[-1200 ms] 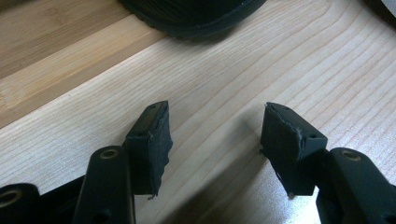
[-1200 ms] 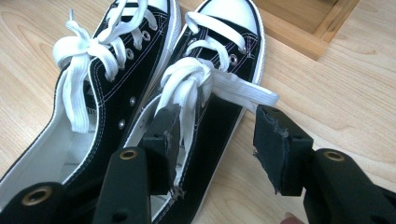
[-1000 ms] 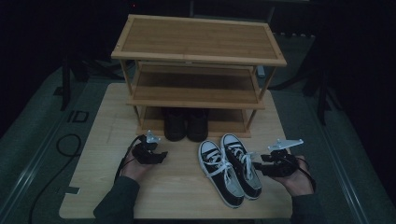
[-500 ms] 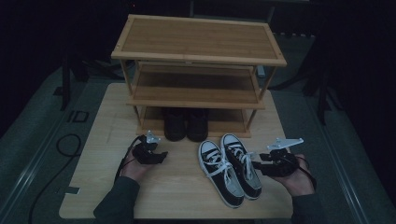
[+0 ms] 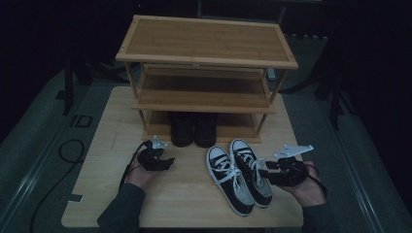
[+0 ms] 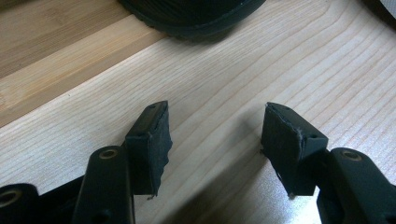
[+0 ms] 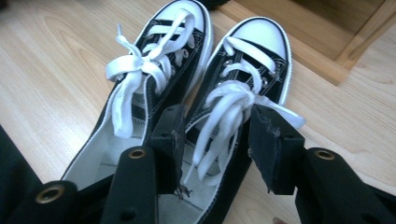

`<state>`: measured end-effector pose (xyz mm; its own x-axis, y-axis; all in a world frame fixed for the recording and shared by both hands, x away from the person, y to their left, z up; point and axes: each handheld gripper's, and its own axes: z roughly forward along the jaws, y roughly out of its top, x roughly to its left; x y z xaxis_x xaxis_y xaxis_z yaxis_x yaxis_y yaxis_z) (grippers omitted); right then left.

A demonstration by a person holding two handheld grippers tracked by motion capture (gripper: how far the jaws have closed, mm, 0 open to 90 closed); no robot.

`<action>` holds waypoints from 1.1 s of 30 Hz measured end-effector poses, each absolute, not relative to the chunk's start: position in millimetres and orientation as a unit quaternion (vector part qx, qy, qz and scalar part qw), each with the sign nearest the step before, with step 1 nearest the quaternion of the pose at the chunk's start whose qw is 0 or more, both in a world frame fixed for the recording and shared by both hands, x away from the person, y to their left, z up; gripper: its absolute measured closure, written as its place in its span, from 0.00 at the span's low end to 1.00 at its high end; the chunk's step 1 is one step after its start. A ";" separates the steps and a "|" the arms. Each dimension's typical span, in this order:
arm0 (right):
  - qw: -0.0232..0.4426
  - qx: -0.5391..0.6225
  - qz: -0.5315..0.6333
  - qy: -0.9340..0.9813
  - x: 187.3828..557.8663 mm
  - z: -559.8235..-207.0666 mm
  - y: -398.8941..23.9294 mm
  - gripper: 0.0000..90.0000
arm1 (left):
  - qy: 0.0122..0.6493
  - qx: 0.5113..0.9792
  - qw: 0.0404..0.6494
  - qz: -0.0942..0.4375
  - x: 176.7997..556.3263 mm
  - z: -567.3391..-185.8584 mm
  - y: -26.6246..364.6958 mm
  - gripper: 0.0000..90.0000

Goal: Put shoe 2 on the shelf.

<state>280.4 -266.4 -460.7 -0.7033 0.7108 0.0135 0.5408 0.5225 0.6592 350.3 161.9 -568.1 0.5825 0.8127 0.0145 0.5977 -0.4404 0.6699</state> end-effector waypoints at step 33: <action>0.084 0.359 0.292 0.883 279.7 -488.9 -236.7 0.38 | 0.424 0.832 0.316 0.170 350.3 -568.2 161.9 0.47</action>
